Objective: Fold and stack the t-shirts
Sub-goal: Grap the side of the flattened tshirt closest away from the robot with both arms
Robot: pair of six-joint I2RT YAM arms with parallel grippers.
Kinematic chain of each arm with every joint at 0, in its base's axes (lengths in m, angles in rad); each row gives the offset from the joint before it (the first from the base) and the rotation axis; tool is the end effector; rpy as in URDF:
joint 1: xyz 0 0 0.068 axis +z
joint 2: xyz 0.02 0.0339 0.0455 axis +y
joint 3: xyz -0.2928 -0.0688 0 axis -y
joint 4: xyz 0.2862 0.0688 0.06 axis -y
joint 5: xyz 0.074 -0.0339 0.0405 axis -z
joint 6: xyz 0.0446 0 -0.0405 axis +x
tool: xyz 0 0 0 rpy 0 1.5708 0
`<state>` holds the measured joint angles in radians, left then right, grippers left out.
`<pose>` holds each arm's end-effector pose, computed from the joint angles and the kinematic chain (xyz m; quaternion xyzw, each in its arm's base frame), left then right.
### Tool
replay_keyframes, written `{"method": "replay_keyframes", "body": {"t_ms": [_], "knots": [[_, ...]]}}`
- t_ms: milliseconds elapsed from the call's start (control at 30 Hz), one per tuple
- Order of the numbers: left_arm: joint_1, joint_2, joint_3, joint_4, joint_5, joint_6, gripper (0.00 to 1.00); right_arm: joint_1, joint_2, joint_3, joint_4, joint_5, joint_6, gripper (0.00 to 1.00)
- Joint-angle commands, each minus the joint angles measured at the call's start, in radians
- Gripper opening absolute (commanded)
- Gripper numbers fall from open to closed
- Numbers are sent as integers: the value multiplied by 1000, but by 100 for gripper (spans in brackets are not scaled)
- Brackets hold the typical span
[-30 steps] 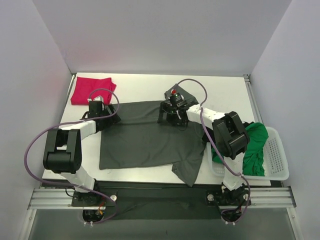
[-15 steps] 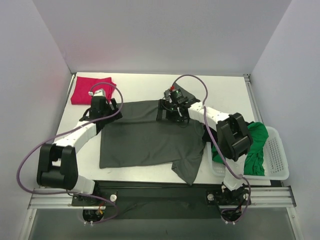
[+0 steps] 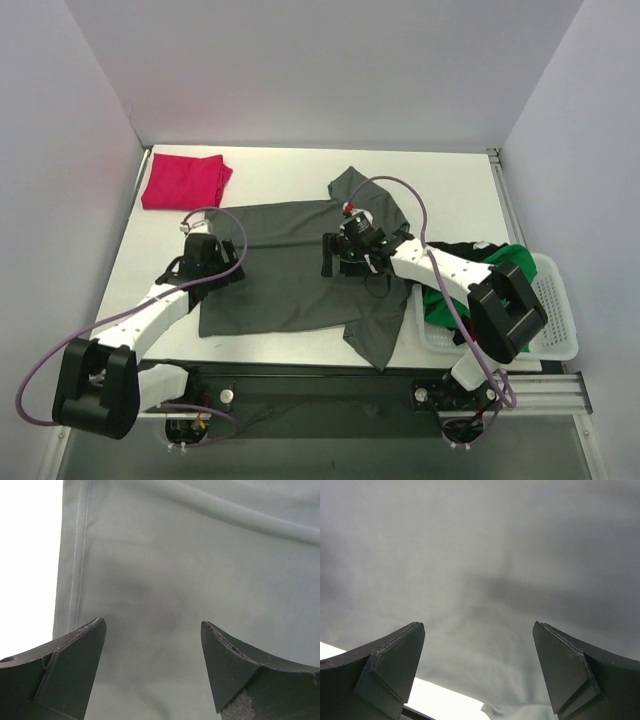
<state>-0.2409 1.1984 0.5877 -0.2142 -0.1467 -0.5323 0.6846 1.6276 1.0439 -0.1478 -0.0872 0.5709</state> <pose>0.2565 -0.0563 0.1845 -0.1613 0.9150 -0.0738 0.3623 0.3048 0.2538 0.2191 -0.0696 0.9099 0.2713 0.3061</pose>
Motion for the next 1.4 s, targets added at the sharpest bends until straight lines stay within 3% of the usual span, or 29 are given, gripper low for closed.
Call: {"method": "replay_keyframes", "body": {"t_ms": [0,300,633,1367], "knots": [[-6,-80,-20,-2,-14,-28,88,13,-74,-48,-30,84,30,95],[3,-14,-35,62,32,-18,90,16,-69,-104,-29,175,47,96],[136,110,-54,191,194,-12,90,12,77,-67,-16,191,61,96],[176,423,196,251,154,-6,90,-114,299,174,-33,57,-6,95]]}}
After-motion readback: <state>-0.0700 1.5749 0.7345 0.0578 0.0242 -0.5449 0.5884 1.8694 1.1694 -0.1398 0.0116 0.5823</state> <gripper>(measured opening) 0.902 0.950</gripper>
